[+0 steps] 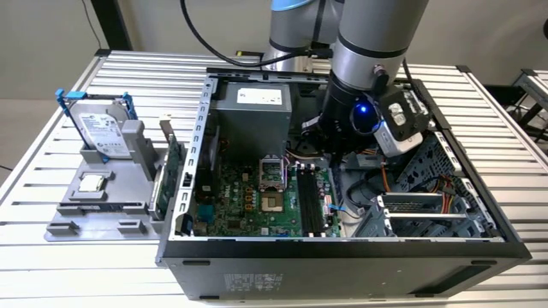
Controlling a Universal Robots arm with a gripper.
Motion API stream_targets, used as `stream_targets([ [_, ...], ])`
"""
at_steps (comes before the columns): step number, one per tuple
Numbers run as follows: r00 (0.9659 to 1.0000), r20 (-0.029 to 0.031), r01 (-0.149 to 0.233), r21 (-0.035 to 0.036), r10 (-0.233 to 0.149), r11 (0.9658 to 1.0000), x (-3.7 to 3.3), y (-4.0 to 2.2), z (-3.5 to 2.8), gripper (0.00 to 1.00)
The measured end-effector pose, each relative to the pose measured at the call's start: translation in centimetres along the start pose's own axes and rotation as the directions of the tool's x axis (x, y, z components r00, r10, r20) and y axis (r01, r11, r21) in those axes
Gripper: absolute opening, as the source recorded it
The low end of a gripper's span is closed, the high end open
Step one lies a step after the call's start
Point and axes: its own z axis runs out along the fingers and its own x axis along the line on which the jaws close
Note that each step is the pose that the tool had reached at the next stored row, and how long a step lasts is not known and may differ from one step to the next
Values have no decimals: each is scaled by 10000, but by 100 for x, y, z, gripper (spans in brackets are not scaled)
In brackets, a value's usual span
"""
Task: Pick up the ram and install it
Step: 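Insert the ram into the slot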
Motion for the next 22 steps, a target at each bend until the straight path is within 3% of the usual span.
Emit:
stream_targets([
  [10, 10000, -1, 59, -4, -59, 10000, 90, -6, 158, 0],
  [22, 10000, 29, 74, -6, -74, 10000, 101, -53, 365, 0],
])
